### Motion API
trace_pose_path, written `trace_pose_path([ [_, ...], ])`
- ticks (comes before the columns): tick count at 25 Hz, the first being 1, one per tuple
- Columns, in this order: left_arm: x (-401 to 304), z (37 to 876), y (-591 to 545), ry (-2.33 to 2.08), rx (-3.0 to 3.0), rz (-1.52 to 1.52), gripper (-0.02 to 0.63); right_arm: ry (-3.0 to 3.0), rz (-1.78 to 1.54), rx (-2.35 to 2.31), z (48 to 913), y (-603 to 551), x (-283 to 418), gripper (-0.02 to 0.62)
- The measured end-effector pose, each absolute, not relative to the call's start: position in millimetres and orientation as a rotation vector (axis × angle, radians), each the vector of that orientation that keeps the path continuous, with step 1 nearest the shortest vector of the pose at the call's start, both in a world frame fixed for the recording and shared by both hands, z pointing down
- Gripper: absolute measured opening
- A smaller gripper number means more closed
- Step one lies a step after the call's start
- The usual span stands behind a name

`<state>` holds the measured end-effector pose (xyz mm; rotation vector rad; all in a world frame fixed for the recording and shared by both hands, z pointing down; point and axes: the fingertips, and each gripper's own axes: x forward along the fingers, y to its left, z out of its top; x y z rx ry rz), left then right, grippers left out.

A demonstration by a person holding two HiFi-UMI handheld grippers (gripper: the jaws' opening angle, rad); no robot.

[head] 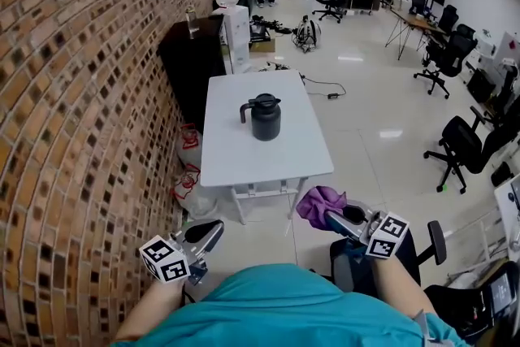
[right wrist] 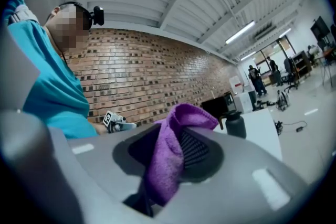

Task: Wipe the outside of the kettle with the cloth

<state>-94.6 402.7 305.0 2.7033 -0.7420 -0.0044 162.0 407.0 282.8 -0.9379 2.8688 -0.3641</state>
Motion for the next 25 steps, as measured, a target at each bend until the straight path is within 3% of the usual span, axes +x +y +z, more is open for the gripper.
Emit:
trace_pose_path([
  [25,-112,317,406,-0.696,2.696,0.049,0.005,2.911,-0.356,-0.99,291,418,136,0.092],
])
